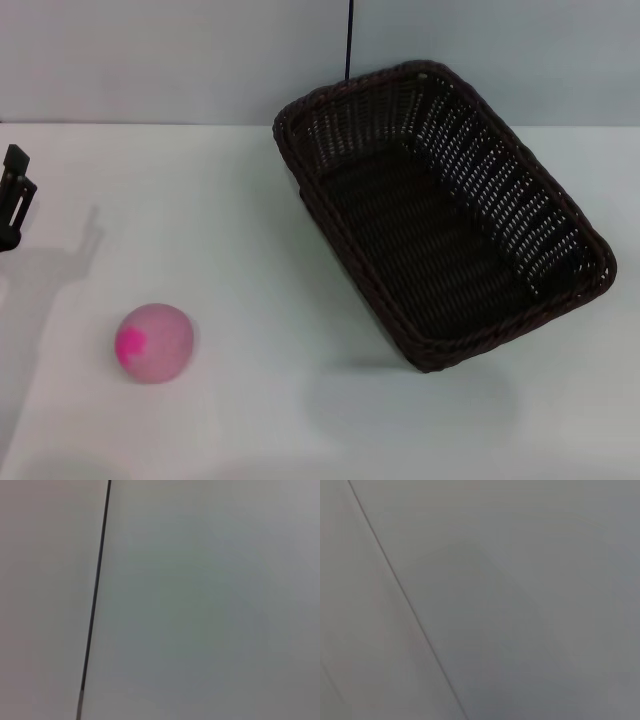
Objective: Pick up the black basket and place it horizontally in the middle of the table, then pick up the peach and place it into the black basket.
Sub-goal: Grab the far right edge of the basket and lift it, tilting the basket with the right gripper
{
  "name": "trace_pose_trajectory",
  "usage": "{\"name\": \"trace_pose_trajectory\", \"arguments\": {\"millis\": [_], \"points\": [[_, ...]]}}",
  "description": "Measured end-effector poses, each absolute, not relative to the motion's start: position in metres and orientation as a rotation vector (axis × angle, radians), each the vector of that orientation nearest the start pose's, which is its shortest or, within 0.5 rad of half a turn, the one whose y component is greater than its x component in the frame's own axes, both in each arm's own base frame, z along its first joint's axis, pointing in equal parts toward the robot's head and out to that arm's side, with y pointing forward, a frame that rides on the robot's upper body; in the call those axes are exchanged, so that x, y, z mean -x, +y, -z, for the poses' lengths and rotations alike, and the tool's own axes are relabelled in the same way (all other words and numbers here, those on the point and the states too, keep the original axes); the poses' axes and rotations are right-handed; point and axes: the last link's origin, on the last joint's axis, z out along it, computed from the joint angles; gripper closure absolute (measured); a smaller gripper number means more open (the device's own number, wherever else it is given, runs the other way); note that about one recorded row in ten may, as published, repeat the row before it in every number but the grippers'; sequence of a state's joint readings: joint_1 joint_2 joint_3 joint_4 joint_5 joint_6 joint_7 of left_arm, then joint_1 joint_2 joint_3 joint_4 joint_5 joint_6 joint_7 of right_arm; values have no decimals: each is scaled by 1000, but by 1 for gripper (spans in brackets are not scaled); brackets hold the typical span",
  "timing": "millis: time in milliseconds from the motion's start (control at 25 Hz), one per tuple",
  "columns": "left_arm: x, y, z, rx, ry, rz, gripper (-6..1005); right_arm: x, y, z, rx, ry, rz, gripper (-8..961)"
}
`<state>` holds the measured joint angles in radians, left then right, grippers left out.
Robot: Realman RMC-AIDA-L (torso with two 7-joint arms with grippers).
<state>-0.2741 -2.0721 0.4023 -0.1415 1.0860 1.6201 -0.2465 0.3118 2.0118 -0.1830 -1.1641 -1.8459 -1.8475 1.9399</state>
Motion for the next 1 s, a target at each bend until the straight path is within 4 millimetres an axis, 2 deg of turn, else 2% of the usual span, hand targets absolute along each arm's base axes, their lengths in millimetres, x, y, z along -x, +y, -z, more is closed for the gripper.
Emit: {"name": "trace_pose_trajectory", "arguments": {"millis": [120, 280, 440, 560, 1000], "points": [[353, 230, -3, 1479, -514, 870, 232, -279, 281, -210, 2188, 1080, -759, 336], [355, 224, -4, 1468, -520, 872, 231, -255, 304, -208, 2279, 1300, -494, 335], [358, 218, -5, 1458, -540, 879, 231, -244, 331, -185, 2328, 1432, -254, 336], [359, 216, -5, 1456, -545, 878, 231, -244, 347, -166, 2319, 1457, -187, 336], [363, 209, -6, 1448, -550, 867, 230, -248, 389, -92, 2319, 1456, -214, 335]]}}
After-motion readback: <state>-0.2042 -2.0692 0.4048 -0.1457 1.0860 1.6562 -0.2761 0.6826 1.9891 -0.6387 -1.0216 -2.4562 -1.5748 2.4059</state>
